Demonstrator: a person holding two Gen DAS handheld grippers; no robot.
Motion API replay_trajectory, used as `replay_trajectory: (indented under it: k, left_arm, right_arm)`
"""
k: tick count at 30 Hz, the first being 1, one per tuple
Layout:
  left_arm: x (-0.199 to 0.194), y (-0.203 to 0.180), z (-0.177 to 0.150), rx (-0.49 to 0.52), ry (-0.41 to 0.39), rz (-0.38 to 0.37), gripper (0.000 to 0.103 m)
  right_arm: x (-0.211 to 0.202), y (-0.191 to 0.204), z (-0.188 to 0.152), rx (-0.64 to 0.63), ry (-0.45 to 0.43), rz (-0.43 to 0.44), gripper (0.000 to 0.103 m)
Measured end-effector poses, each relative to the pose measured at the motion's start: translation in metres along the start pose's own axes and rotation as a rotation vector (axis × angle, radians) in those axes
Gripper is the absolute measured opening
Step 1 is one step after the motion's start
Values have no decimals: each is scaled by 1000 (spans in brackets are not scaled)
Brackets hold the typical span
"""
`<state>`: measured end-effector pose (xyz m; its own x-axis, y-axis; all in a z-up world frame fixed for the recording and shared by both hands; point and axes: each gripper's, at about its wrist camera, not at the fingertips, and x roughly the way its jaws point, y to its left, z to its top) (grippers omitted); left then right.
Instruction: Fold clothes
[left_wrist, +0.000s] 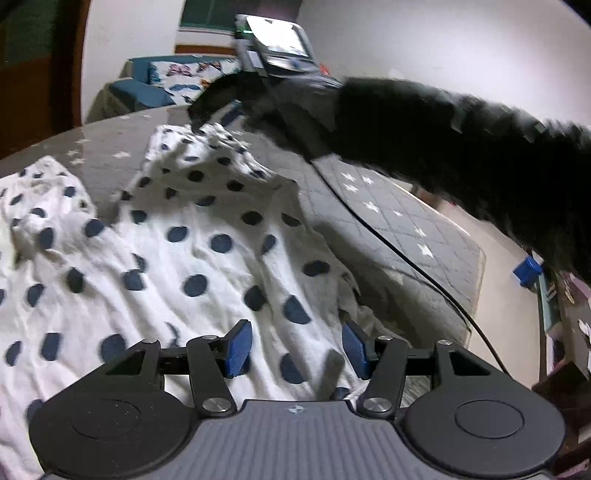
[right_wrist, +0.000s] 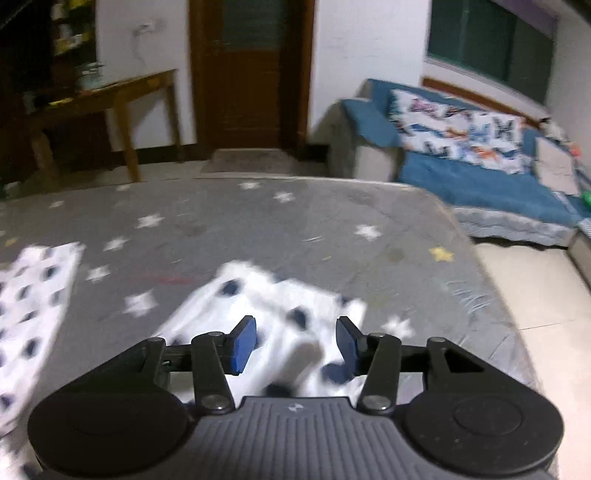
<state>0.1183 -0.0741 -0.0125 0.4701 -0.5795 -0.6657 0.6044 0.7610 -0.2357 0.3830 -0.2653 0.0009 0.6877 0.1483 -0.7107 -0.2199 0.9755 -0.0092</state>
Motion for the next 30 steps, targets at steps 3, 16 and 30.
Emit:
replay_trajectory:
  k: [3, 16, 30]
  left_arm:
    - [-11, 10, -2, -27, -24, 36, 58]
    - [-40, 49, -26, -121, -30, 150, 56]
    - [-47, 53, -35, -103, -31, 98, 55]
  right_arm:
    - [-14, 15, -8, -19, 15, 70, 49]
    - [-4, 134, 1, -146, 109, 372, 31]
    - [8, 164, 4, -265, 40, 226, 8]
